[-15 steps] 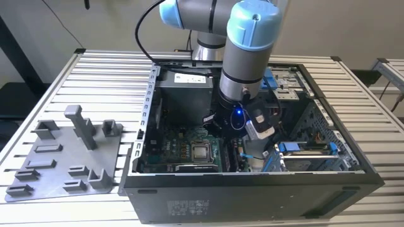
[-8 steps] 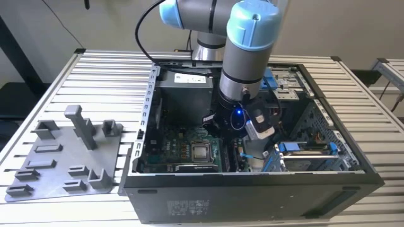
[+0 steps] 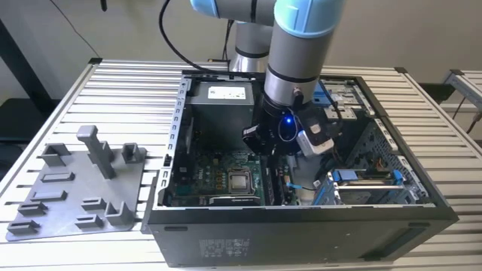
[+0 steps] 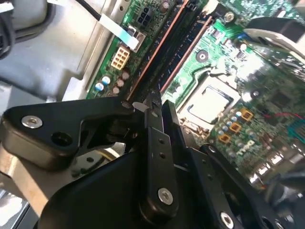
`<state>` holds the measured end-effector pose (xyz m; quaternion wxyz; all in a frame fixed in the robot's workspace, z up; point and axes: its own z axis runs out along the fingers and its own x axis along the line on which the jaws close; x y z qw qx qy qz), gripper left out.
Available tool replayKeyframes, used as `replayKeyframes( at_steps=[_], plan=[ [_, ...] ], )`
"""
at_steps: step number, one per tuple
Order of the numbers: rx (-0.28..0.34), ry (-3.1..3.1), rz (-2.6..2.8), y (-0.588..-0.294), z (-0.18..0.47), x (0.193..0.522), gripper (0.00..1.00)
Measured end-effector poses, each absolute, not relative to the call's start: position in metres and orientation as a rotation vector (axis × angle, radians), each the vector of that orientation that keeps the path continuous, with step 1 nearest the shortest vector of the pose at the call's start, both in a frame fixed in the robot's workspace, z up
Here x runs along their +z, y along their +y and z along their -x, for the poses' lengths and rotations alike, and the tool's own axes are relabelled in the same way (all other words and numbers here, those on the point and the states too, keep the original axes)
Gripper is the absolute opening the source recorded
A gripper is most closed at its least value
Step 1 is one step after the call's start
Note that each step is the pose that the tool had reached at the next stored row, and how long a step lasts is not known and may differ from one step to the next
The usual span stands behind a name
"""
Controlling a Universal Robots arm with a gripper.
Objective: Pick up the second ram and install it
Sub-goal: 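Insert the second ram into the second slot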
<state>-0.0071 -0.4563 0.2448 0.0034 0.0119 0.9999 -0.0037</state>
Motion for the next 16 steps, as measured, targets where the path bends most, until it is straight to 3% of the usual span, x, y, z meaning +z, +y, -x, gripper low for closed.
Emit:
replayKeyframes(
  at_steps=[7,9,11,16],
  plan=[
    [-0.010,3.135,-0.037,-0.4563,0.0071,0.2505,0.22],
    [-0.010,3.136,-0.037,-0.4563,0.0071,0.2506,0.20],
    [-0.010,3.136,-0.037,-0.4563,0.0071,0.2506,0.11],
    [-0.010,3.136,-0.037,-0.4563,0.0071,0.2506,0.11]
  ],
)
